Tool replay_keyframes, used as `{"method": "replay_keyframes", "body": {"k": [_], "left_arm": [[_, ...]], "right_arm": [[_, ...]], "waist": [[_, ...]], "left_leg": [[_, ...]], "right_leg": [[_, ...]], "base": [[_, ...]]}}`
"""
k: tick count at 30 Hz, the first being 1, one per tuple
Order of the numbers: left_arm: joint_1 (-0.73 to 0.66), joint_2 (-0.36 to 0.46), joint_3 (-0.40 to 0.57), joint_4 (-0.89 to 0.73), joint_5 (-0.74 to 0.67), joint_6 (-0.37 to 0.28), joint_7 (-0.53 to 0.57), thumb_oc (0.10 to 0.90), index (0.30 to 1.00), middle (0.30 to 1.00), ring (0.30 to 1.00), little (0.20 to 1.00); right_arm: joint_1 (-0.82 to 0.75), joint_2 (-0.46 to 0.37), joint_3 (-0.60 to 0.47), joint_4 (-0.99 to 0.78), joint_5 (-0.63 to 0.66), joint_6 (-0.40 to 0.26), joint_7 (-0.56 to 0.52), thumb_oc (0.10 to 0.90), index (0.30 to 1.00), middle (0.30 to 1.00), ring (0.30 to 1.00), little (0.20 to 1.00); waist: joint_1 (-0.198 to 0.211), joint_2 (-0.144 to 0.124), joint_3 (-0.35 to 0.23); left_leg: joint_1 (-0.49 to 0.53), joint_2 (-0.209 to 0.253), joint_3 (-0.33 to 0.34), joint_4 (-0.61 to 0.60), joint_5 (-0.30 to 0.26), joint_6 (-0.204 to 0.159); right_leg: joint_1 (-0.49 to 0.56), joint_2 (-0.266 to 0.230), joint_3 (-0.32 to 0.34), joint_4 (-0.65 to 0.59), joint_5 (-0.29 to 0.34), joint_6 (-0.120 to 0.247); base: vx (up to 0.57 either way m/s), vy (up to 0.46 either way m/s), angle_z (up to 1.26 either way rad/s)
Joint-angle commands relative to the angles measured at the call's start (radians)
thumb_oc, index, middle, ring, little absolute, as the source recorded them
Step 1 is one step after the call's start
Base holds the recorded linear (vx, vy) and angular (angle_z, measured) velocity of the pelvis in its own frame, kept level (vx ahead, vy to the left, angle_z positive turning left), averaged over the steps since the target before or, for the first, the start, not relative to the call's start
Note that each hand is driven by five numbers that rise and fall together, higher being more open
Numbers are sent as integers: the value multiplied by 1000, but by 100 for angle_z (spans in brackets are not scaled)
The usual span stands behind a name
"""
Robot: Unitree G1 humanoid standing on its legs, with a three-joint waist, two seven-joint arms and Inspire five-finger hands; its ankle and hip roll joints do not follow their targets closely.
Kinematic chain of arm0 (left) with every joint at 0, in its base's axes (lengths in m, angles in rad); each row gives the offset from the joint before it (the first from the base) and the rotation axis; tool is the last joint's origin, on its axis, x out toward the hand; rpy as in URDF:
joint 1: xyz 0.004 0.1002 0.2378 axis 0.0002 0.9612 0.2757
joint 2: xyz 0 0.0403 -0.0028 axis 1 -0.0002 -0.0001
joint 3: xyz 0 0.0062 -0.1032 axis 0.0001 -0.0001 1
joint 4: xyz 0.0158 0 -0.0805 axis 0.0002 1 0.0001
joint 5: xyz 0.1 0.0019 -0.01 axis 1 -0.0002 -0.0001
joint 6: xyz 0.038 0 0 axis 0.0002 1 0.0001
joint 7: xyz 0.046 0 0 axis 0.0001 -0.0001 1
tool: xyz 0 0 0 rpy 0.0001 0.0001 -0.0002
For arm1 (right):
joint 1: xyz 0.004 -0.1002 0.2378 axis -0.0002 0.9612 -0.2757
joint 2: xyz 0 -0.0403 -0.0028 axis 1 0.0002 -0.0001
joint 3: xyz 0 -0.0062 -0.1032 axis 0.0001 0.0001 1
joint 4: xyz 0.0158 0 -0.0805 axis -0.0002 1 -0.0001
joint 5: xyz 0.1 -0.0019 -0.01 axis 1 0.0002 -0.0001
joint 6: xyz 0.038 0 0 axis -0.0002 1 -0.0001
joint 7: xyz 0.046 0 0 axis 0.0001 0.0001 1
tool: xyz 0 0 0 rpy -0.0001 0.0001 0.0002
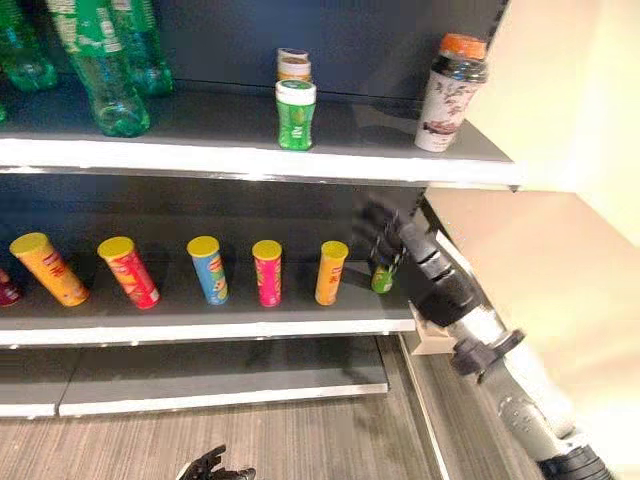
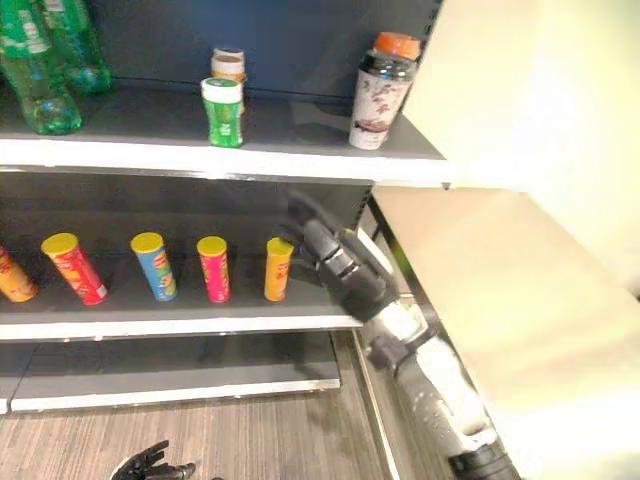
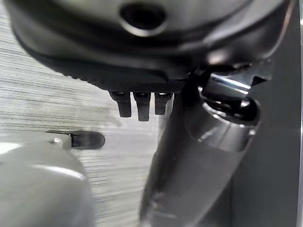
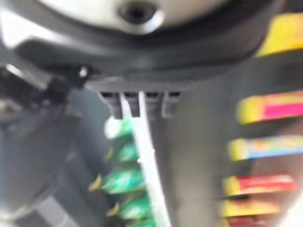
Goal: Put the goods on the table back onto the shelves and tidy them up.
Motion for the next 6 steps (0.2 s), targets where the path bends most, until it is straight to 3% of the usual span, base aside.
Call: {"method": "replay_keyframes", "body": {"k": [1,3,6], "left_arm": [[-54,23,0,22,17,-58,-27,800,900,900,900,900],[-55,27,22,26,25,-63,-41,800,900,900,900,900],[-48,30,18,35,34,-66,-51,800,900,900,900,900]], "right_arm": [[-67,43,-6,-57,40,-9,105,800,900,900,900,900],[46,38,23,96,-61,35,138,800,900,900,900,900],[71,51,81,267,-243,10,137,800,900,900,900,900]], "waist": [[12,11,-15],[-1,16,-8],[-7,18,-7]], "left_leg": [[53,43,14,5,-78,-35],[61,45,25,5,-80,-38],[59,41,30,5,-79,-39]], "right_leg": [[-7,-51,-18,6,31,48],[-5,-51,-11,6,33,51],[-12,-56,-2,6,39,54]], "base": [[-7,-1,-22],[-26,2,-8],[-21,11,-7]]}}
